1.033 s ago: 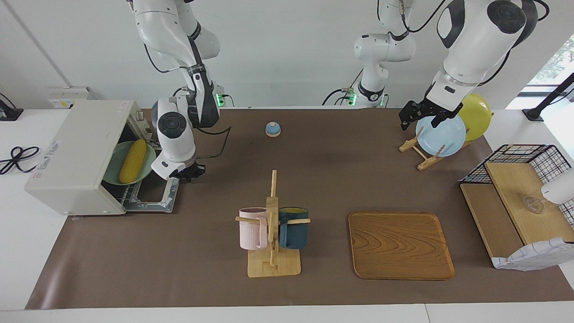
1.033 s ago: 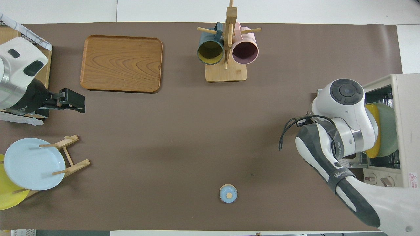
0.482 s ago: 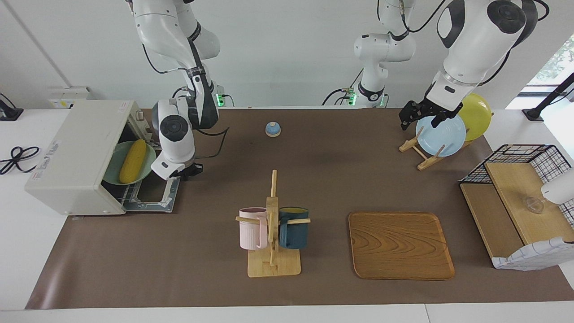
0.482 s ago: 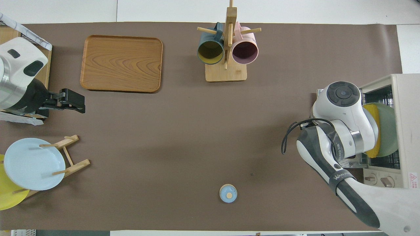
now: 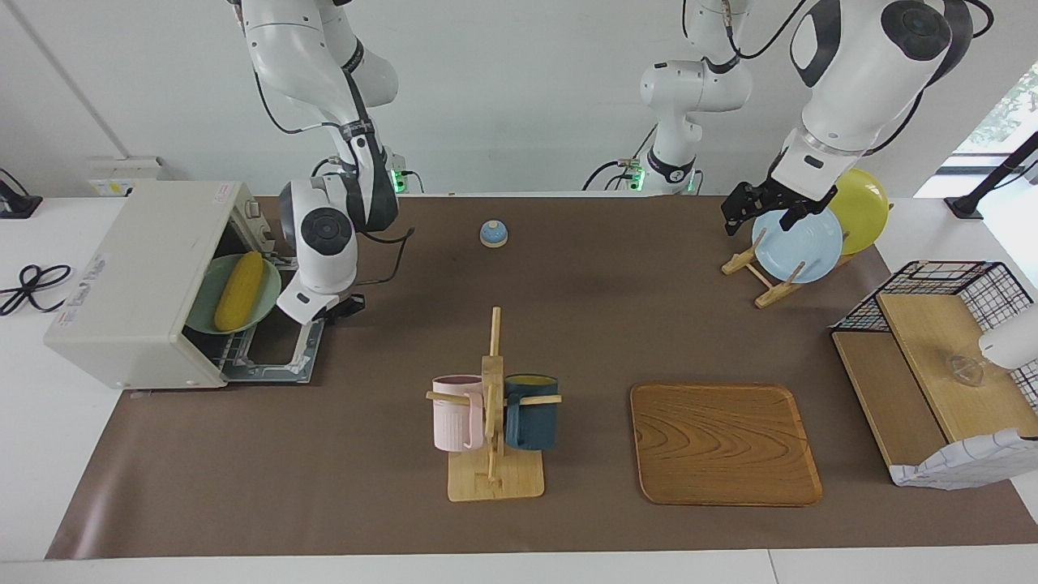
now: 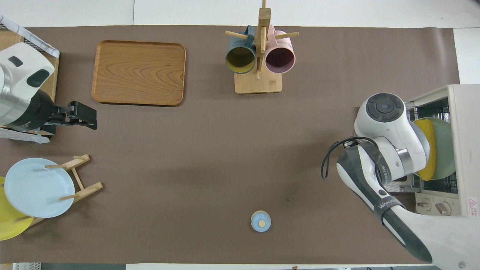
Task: Put corn in oven
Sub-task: 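Push the oven door shut with the right gripper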
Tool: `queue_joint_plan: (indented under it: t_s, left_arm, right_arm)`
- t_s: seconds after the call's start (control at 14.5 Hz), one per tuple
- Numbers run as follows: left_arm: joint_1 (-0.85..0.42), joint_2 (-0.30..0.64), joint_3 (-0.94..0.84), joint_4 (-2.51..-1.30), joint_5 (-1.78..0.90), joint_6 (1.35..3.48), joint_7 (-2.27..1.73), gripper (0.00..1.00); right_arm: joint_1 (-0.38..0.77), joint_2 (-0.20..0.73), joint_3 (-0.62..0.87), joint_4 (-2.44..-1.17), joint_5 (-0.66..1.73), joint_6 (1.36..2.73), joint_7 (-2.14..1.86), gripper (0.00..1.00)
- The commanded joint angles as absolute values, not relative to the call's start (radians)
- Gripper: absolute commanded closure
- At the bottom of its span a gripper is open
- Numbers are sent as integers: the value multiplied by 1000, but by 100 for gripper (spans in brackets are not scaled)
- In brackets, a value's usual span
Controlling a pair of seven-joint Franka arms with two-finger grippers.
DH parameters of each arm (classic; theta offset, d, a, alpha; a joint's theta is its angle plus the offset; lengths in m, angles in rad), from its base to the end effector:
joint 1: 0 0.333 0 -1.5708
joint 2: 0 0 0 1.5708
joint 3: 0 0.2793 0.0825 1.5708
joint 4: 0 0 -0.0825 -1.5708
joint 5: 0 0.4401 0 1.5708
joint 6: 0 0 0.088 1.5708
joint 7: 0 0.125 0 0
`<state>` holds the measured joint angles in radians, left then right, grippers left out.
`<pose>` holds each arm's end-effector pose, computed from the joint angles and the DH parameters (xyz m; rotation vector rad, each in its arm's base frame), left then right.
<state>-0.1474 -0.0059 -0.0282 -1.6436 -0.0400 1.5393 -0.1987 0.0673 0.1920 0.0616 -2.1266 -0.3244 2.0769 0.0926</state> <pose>0.5906 -0.1100 0.5327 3.1163 0.0371 -0.1623 0.5689 0.0531 0.2127 2.8317 0.3259 -0.3003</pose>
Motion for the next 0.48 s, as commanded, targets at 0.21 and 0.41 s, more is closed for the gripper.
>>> queue_joint_plan:
  t_s: [0.21, 0.41]
  left_arm:
    - [-135, -17, -34, -1646, -49, 1529, -196, 0]
    - [-135, -17, -34, -1646, -49, 1528, -196, 0]
  right_arm:
    - [-99, 91, 48, -1977, -371, 1864, -236, 100]
    - [-158, 63, 48, -1970, -370, 1841, -322, 100]
